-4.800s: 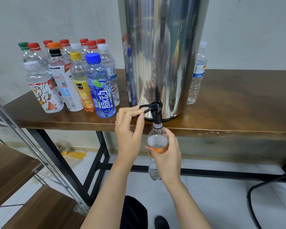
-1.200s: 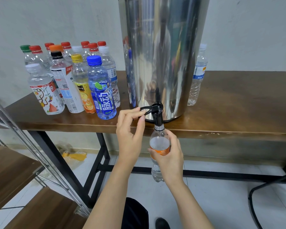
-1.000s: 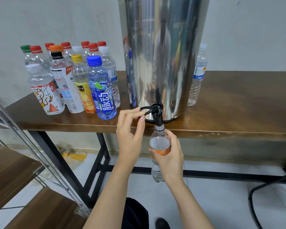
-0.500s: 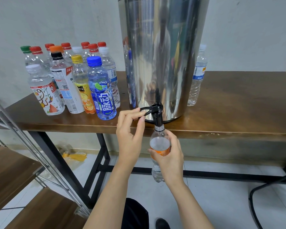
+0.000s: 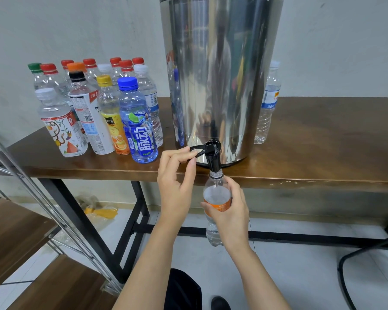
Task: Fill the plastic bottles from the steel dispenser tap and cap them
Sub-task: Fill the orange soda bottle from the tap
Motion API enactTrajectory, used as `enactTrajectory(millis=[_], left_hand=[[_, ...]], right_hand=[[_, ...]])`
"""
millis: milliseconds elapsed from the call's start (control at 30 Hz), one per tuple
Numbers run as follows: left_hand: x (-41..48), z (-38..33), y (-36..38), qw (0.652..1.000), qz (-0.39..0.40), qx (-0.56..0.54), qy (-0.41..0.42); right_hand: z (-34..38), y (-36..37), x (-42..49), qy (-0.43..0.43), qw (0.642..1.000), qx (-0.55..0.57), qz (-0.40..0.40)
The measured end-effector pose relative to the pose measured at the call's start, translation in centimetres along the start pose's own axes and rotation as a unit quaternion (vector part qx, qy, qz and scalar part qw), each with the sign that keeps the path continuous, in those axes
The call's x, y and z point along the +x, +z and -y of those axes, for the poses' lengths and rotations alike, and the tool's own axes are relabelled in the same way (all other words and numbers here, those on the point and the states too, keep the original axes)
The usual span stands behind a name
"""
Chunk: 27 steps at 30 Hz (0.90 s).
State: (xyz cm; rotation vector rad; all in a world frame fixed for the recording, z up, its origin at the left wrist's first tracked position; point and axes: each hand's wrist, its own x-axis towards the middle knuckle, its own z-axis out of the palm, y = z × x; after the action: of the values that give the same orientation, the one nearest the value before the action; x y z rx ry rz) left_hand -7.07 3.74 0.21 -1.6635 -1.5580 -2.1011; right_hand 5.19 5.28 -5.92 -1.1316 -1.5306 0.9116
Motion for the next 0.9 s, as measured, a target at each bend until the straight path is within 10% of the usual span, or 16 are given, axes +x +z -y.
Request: enactTrajectory(millis=[900], left_hand=[[-0.04, -0.07, 0.00, 1.000, -0.002, -0.006, 0.002]], right_hand=[[-0.24, -0.03, -0.30, -0.008, 1.000, 0.018, 0.006]])
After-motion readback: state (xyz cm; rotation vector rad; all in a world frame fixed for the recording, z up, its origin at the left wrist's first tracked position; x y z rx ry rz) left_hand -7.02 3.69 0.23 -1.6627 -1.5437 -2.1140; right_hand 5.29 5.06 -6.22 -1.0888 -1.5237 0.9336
